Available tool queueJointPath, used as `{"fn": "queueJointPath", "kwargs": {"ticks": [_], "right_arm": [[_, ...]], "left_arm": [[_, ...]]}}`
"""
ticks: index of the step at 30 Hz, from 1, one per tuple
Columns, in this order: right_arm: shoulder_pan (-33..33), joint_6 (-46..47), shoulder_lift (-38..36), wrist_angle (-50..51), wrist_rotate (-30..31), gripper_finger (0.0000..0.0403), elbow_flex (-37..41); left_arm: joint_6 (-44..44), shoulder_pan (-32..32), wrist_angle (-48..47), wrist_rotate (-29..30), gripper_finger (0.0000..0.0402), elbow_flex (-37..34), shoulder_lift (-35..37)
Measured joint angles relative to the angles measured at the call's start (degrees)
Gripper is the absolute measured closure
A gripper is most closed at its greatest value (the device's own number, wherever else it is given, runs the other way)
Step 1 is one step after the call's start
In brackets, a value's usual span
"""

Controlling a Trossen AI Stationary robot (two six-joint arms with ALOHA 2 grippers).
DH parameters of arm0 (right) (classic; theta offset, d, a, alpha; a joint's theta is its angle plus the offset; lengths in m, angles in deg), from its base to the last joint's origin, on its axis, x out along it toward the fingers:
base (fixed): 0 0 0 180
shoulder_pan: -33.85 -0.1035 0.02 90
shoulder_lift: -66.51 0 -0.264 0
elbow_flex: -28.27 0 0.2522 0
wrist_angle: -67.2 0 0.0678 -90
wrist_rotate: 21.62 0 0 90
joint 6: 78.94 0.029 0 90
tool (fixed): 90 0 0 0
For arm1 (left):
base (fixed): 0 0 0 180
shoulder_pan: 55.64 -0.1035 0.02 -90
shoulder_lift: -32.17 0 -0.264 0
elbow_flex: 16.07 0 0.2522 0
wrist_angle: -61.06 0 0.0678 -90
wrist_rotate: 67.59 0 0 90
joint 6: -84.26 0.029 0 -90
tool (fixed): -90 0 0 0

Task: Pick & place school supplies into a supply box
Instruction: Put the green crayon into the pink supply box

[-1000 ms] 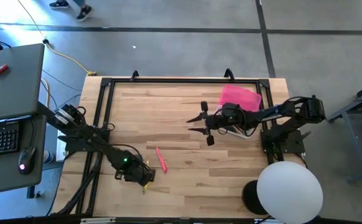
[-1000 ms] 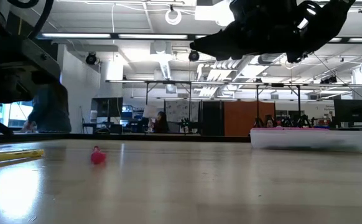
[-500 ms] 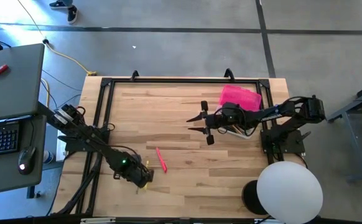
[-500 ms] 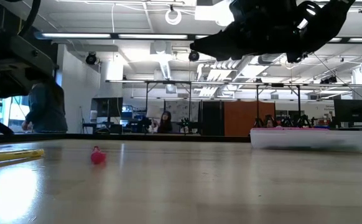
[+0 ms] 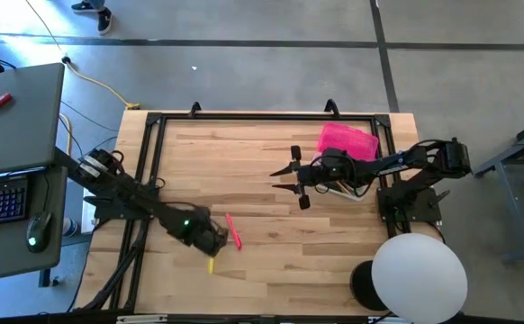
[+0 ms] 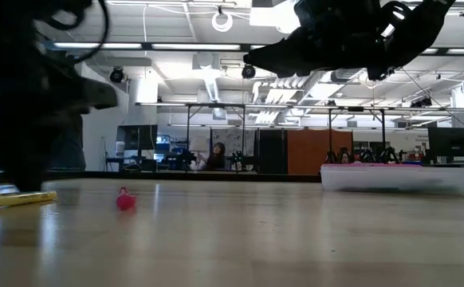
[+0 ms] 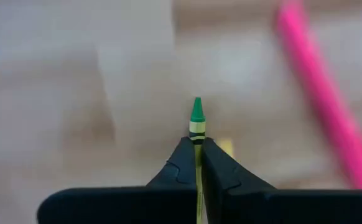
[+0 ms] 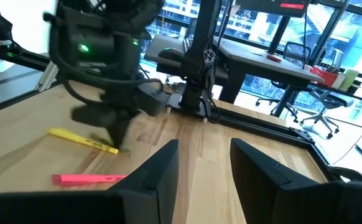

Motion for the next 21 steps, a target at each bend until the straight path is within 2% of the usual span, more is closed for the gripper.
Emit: {"fn": "queueJointPath", "kwargs": {"ticks": [7, 13, 21], "right_arm": [[0.0, 0.0, 0.0, 0.0, 0.0, 0.0279, 0.0], [0.0, 0.0, 0.0, 0.1, 0.0, 0.0279, 0.0], [0.0, 0.0, 0.0, 0.4, 0.0, 0.0279, 0.0]], "left_arm": [[14.2, -8.8, 0.4, 9.9, 0.0349, -0.4, 0.9], [23.1, -15.1, 1.1, 11.5, 0.0343, -0.7, 1.5], [28.5, -18.6, 2.5, 14.8, 0.0342, -0.8, 1.5]]}}
